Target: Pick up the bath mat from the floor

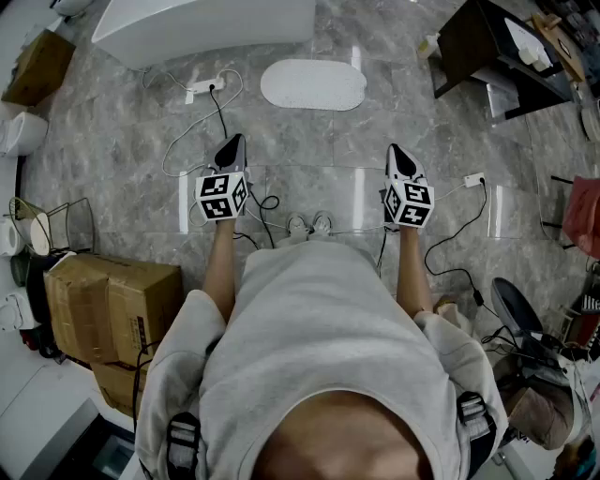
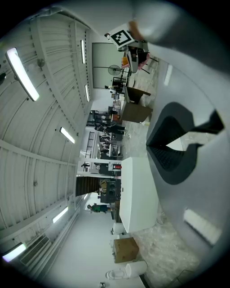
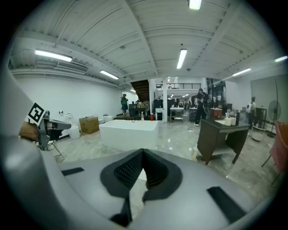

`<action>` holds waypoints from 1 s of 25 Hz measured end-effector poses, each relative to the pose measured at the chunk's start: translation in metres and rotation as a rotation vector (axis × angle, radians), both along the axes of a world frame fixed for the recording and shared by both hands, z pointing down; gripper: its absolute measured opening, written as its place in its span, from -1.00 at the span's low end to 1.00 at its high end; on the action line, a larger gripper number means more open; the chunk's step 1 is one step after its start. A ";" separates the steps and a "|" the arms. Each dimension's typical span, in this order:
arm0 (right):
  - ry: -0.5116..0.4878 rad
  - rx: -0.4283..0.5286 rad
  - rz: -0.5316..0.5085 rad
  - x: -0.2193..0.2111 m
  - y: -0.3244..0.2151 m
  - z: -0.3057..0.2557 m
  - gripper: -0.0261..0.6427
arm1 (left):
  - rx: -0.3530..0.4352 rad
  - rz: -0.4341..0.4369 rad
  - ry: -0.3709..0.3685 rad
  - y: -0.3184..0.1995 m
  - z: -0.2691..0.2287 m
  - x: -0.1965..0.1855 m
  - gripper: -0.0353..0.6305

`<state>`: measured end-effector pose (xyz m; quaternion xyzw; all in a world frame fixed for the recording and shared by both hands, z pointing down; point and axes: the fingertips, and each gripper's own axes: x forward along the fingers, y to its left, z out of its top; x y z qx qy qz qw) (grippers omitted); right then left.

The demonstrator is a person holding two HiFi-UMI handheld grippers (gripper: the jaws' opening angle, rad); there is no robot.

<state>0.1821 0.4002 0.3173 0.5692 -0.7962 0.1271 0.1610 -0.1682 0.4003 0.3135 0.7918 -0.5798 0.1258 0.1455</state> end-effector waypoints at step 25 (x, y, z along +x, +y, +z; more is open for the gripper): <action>-0.013 0.003 -0.102 0.000 -0.024 0.012 -0.10 | 0.006 0.096 0.031 -0.022 0.005 0.037 -0.05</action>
